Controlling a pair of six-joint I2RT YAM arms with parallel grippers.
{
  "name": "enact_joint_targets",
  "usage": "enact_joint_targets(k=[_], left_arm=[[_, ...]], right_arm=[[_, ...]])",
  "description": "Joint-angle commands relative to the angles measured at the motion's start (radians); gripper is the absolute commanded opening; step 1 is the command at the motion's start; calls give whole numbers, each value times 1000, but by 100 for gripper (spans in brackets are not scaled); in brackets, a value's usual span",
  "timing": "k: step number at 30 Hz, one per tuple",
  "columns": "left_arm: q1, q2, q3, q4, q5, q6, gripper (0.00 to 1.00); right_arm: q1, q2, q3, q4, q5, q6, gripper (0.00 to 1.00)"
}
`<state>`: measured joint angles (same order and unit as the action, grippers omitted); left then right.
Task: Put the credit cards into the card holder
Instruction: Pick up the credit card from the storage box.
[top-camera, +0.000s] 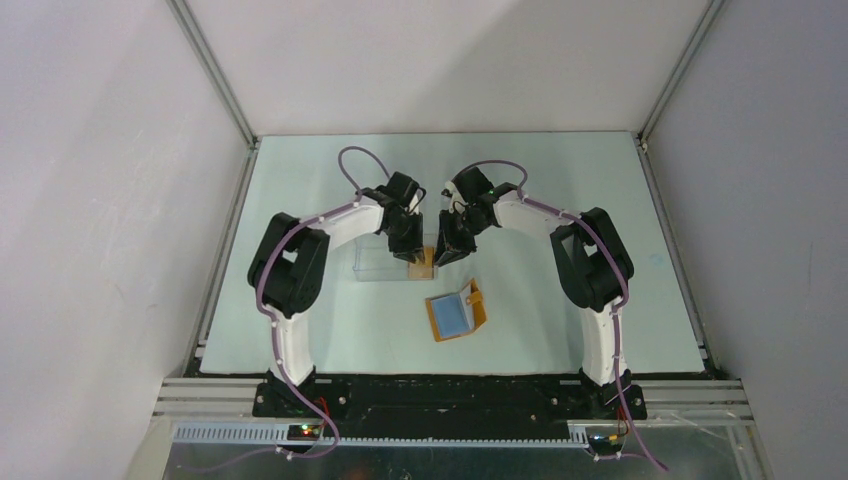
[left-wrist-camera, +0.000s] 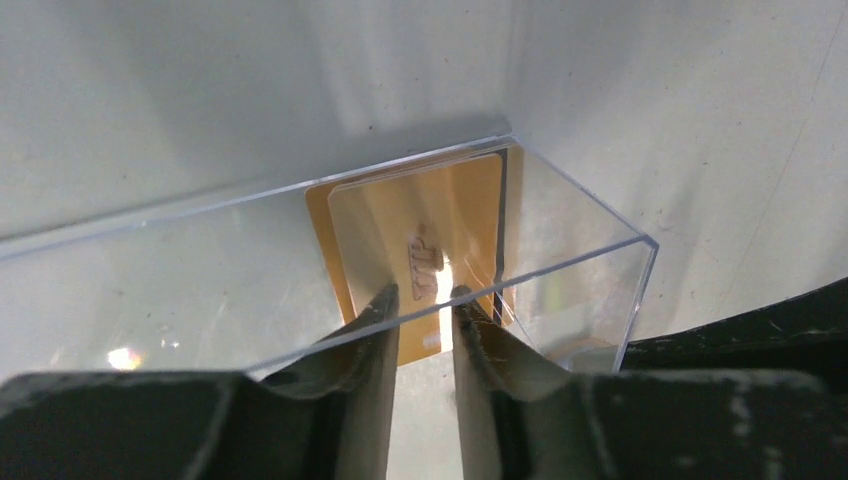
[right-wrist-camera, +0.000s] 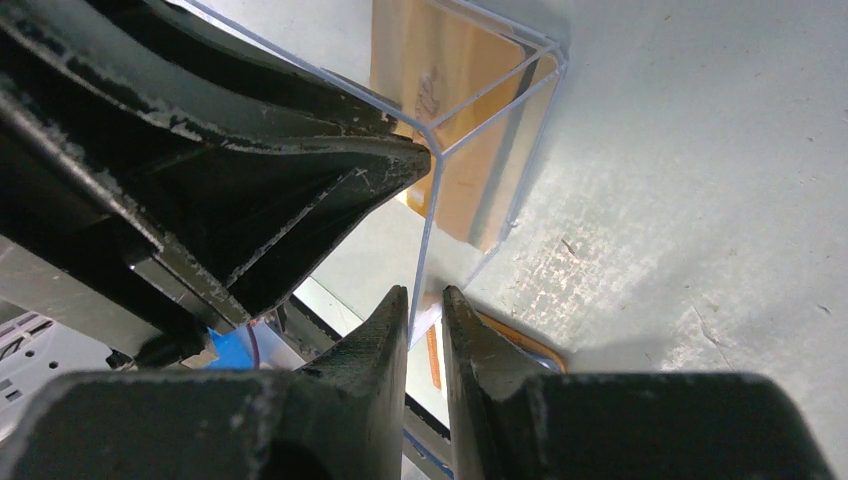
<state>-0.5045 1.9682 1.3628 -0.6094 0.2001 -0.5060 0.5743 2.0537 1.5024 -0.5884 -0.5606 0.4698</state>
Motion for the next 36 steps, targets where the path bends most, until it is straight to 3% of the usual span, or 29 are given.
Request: enact_joint_targets(k=[1,18,29,36], left_arm=[[-2,-77,-30,12,-99,-2,36],[8,-106,-67,12,-173,-4,40],[0,-72,-40,13,-93,4,20],[-22,-52,-12,14,-61,3,16]], right_arm=[[4,37,-23,-26,21,-29,22],[4,39,-24,-28,22,-31,22],[4,41,-25,-28,22,-31,22],[4,42,-24,-27,20,-30,22]])
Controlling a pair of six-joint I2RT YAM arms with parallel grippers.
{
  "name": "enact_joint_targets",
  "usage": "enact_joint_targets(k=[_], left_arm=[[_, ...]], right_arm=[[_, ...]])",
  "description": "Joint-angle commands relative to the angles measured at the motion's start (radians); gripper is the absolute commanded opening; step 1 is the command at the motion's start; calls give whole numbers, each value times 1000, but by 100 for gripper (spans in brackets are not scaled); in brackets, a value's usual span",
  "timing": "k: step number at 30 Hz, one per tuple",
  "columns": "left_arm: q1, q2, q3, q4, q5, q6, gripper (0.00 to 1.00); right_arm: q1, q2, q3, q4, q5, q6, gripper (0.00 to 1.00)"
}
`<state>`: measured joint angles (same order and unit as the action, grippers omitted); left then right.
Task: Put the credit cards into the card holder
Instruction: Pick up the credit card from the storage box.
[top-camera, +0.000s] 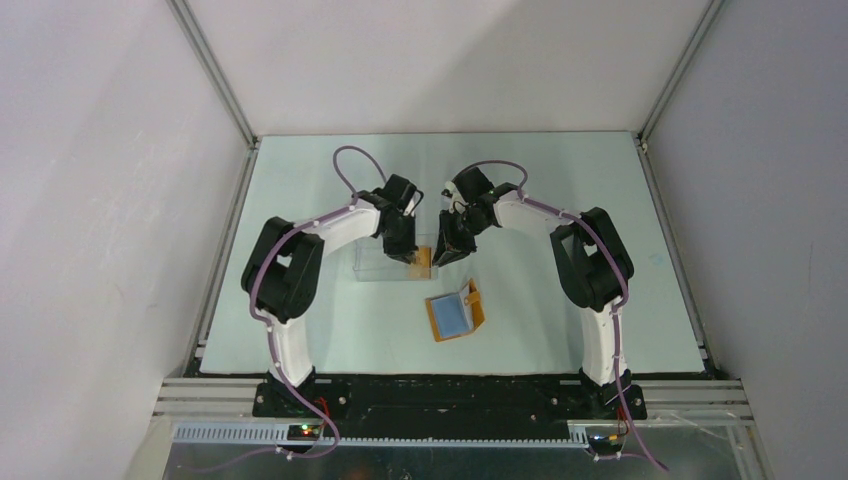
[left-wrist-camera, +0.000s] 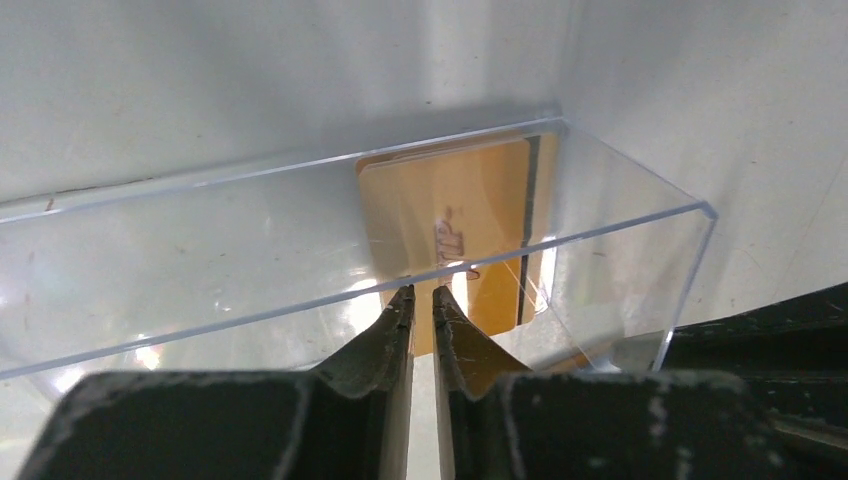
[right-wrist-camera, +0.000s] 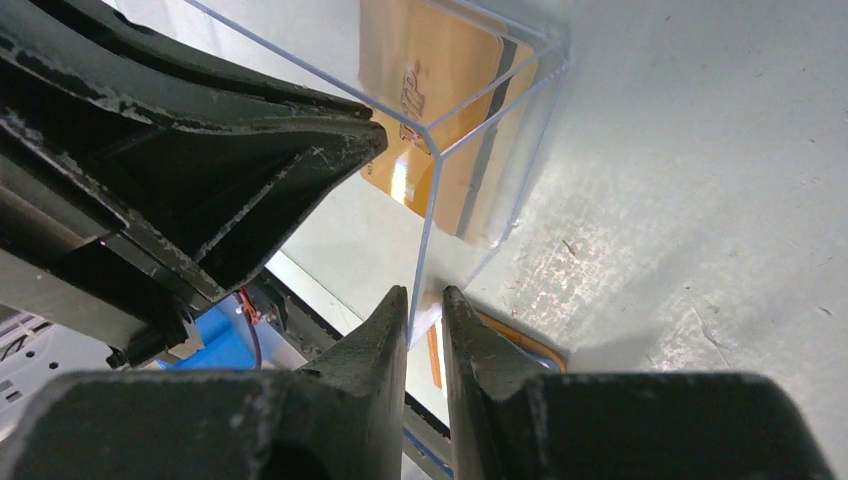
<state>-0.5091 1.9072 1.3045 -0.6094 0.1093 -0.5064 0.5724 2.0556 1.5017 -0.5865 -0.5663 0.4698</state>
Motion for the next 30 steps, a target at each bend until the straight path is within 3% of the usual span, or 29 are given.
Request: enact_joint_targets(k=[1,7,16,23,30], left_arm=[[-22,14,49,13,33,3,16],[-31,16,50,19,31,-2,17],[-20,-87,6,19,-104,-3,44],[15,-63,-7,20,-52,-3,46],[15,-1,4,35,25,-8,40]], right_arm=[[4,40,-24,-29,25,-30,22],[2,40,-28,-31,25,-32,22],[1,37,-29,-33,25,-35,22],[1,37,-31,-33,24,-34,22],[0,38,-35,-33,26,-37,22]])
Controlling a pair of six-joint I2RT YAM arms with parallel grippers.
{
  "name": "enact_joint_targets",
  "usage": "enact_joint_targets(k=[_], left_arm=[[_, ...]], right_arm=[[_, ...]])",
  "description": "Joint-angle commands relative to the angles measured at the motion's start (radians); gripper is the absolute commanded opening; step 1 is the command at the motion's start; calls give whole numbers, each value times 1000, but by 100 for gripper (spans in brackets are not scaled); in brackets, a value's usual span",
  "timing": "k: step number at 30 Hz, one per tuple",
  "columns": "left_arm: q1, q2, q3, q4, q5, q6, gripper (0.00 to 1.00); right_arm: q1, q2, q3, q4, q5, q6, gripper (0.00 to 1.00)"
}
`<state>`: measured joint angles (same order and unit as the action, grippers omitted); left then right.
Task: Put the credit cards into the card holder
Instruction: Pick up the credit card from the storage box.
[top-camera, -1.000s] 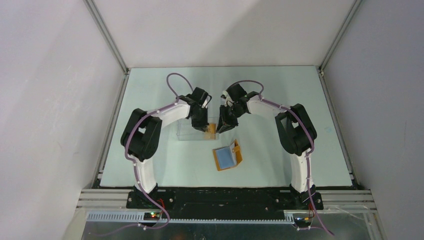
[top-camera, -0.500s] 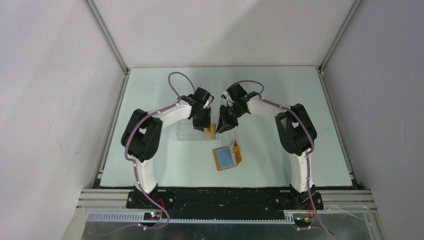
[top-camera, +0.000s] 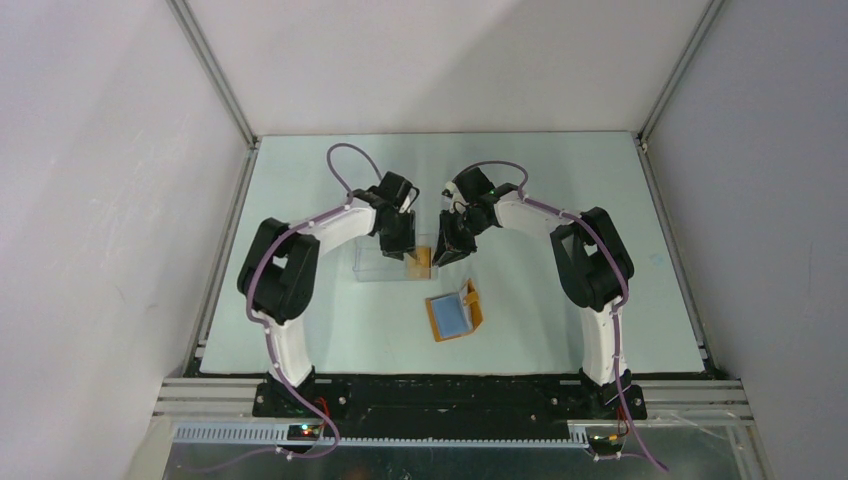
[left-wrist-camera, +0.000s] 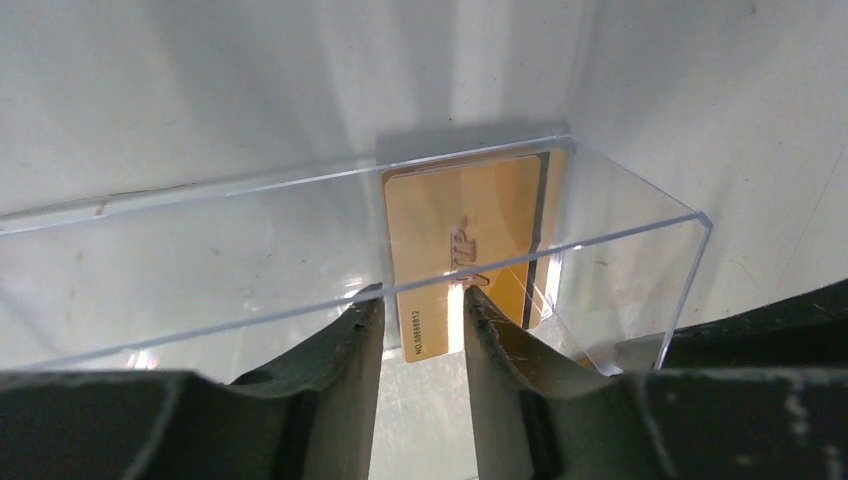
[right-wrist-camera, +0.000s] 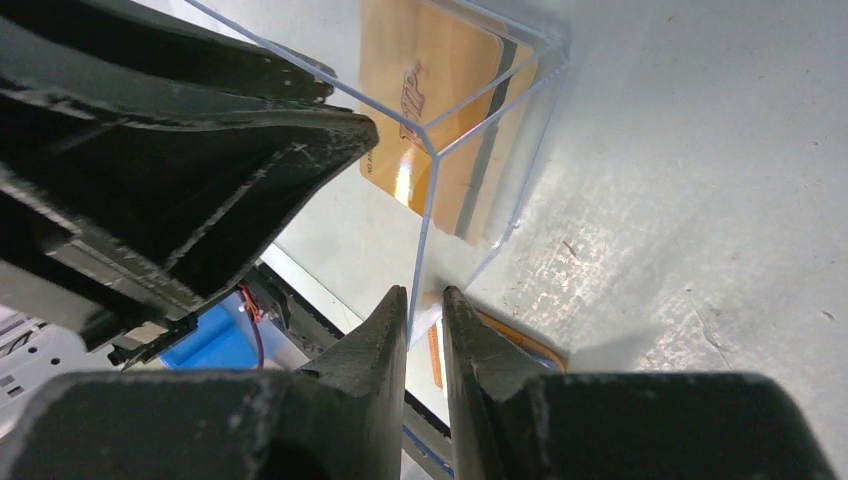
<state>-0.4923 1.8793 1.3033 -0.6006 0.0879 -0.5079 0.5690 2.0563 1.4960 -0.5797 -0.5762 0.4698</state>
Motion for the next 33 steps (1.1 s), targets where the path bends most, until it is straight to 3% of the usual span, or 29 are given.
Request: enact_joint_targets(k=[1,10,17,24,28,33], left_arm=[[-2,30,5,33,53,-6,38],[-24,45,16,45,85,-13,27],[-50,68,39,50,101,-23,24],[-52,65,38,62,115,-33,26],[-50,17,24,64,58,-39,37],[-45,-43,-8,68,9,-44,41]], right_arm=[[3,37,-30,-40,35,-37,22],[3,39,-35,-35,32,-34,22],[3,38,-38,-34,32,-34,22],[0,38,-39,-34,32,-36,22],[0,36,-40,-34,31,-37,22],[0,37,-40,-34,30,-37,22]])
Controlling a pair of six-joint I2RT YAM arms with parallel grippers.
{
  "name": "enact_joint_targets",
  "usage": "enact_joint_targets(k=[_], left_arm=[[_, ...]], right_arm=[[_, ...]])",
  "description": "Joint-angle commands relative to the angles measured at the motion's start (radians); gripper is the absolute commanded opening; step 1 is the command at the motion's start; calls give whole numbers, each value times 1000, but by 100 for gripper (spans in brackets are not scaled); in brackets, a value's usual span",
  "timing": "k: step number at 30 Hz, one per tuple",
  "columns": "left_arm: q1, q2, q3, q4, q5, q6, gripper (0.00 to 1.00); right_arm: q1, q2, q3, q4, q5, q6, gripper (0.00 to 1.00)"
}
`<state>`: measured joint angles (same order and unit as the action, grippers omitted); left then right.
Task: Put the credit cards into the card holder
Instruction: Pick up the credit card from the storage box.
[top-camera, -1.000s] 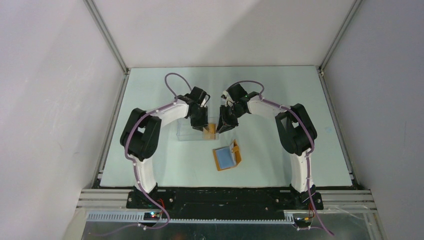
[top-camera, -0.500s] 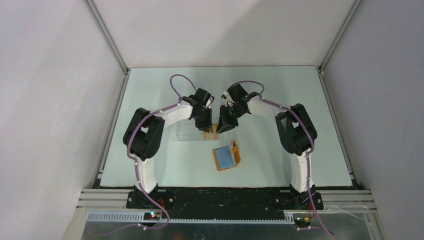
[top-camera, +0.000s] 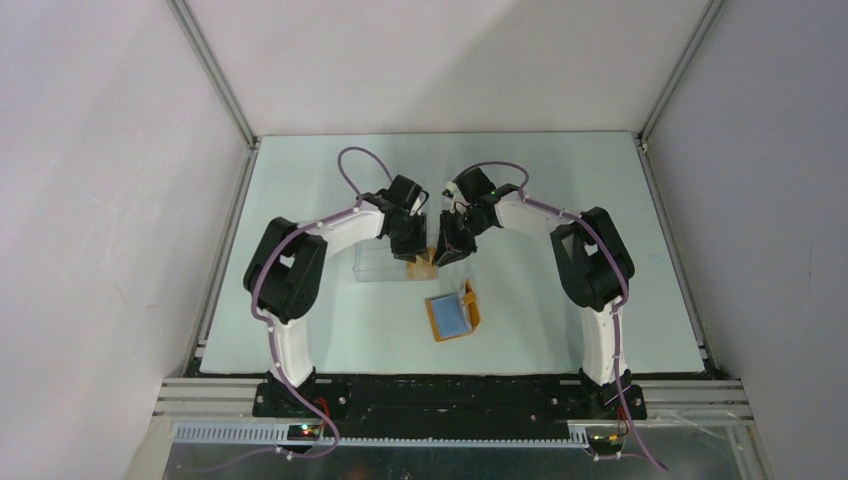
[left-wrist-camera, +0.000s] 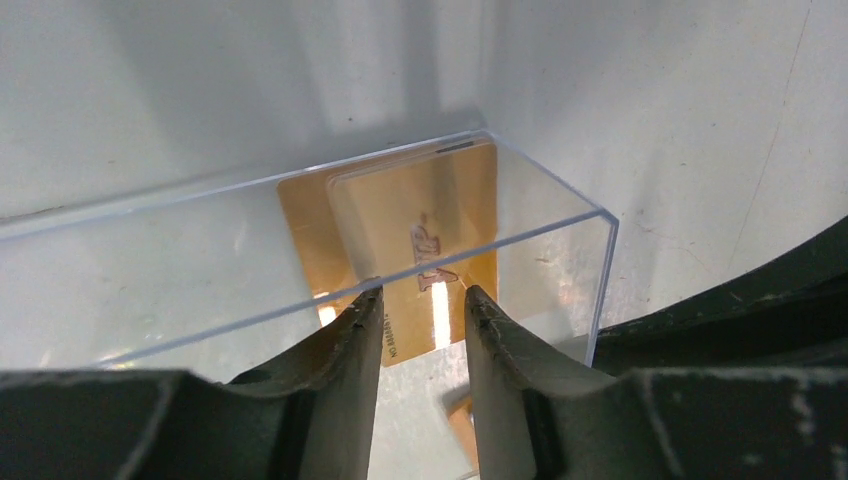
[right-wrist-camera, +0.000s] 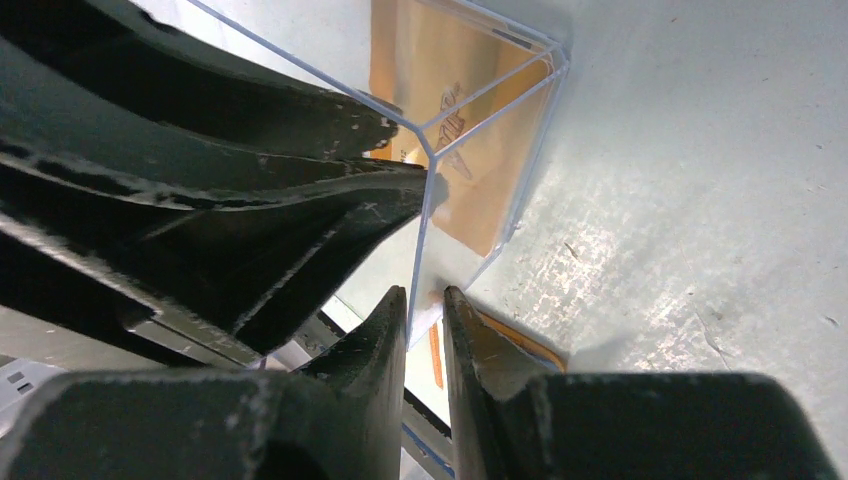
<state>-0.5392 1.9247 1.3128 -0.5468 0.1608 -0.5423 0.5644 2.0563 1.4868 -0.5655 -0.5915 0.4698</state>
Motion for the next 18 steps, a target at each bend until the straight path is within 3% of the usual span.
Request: enact_joint_targets(k=[1,18], left_arm=[[6,-91,-24,15,-74,-9,41],[15,-13,-29,21,-44,-6,34]], right_arm=[[5,37,-31,-48,46,-37,22],[5,39,-32,-51,46,-38,22]])
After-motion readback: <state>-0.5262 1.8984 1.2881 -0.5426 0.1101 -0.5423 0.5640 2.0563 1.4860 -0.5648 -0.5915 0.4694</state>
